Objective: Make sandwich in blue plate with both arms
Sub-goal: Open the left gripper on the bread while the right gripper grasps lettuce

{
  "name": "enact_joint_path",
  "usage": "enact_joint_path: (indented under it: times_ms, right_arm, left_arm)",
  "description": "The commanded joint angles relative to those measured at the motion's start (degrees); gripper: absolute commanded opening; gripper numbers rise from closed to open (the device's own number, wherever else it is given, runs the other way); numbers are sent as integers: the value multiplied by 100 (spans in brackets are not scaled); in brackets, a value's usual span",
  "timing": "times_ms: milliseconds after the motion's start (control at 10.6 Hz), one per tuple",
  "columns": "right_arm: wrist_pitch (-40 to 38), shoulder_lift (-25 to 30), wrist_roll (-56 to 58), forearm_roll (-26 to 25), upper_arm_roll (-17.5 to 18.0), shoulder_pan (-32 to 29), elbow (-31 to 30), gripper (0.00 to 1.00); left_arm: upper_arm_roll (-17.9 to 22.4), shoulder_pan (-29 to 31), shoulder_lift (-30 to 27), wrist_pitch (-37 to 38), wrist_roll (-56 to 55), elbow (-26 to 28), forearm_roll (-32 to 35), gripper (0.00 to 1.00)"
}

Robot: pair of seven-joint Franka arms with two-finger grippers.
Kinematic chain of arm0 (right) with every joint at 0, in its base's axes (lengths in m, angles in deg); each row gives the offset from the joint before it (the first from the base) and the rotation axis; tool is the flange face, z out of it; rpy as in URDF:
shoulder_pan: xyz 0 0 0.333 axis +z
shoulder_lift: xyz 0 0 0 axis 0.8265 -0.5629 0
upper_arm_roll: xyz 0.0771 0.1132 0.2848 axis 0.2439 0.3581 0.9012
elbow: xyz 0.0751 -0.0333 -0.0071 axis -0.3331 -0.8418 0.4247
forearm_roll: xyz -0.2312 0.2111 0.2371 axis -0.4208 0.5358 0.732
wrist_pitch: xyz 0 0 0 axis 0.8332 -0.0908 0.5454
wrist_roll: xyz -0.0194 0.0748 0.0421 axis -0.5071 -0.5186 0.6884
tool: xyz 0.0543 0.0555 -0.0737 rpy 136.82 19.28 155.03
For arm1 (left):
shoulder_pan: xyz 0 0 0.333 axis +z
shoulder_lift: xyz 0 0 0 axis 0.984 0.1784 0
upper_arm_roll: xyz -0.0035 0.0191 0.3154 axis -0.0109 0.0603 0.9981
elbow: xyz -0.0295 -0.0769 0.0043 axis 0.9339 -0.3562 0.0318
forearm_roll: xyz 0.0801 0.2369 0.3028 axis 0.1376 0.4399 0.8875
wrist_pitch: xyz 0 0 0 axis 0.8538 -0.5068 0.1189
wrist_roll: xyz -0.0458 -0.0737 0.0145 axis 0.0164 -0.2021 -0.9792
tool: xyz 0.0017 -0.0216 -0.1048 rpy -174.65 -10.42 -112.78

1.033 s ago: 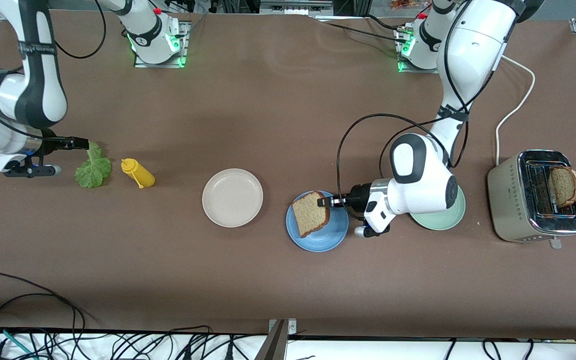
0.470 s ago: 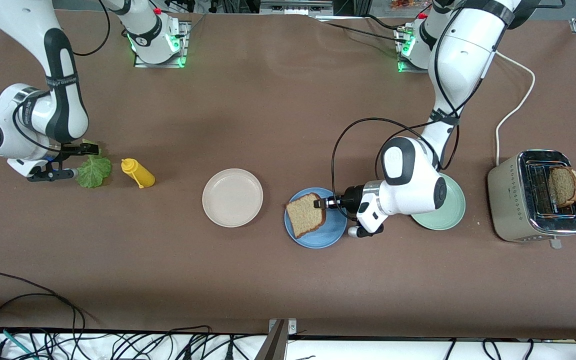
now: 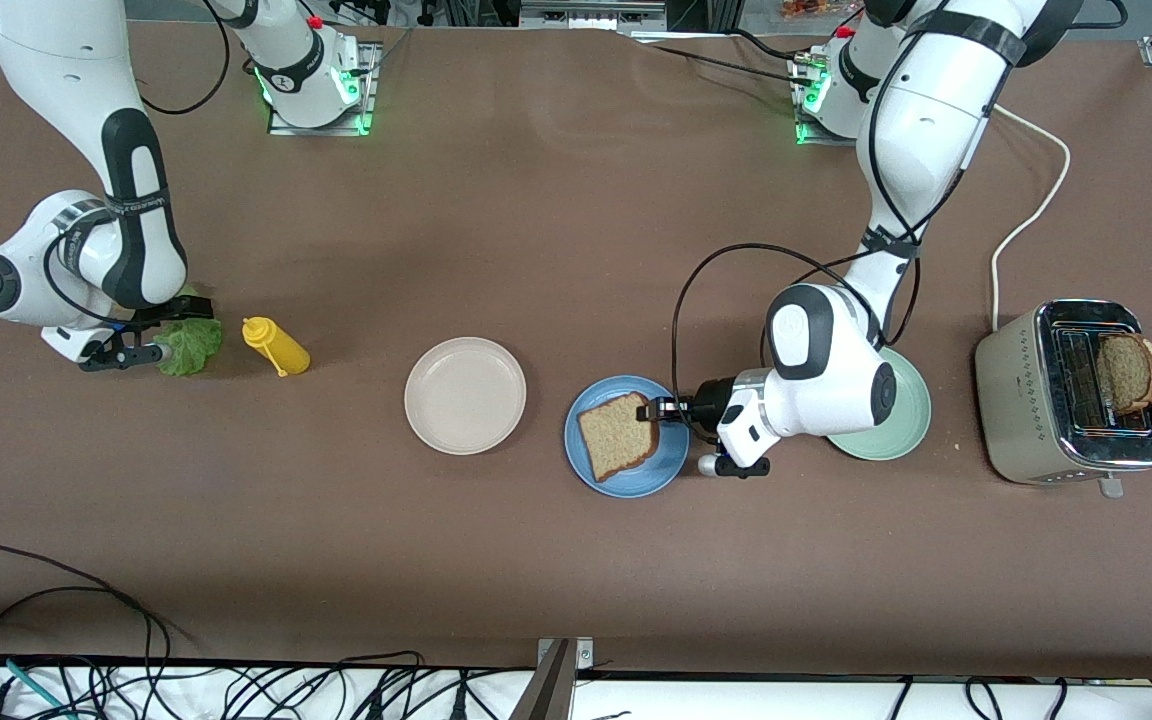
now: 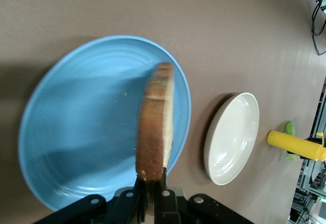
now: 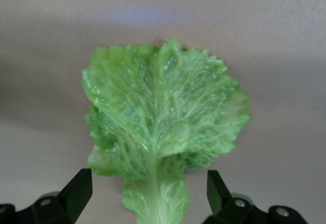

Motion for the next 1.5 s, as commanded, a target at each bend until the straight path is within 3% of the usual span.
enact_joint_path:
  times_ms: [0,94,188,282,376,939,1221,1409]
  right_arm:
    - [120,-318,588,730,66,-87,88,100]
    - [120,-372,746,934,66,-87,88,82]
    - [120,-372,783,970,66,-87,97,52]
    - [120,-372,783,971,66,-87,97,20]
    - [120,-372,783,971,66,-87,97,3]
    - [-64,-267,792,971,40,-61,255,0]
    - [-1290,-188,862,962,-275,-26,885,0]
    - [-2031,-188,906,892,-442,-8,1404,0]
  left_arm:
    - [41,73,150,-15,480,-152,-222,0]
    - [50,73,158,-24,507,-143,-222,0]
    - [50,82,202,-24,516,-143,-222,14]
    - [67,82,211,-33,551,-126,-222,78]
    - [154,99,211,-33,647,-117,-222,100]
    - [533,398,158,29,718,-55,-231,100]
    - [716,539,-16,212,727,111,-108,100]
    - [867,591,-236,529,779,129,975,100]
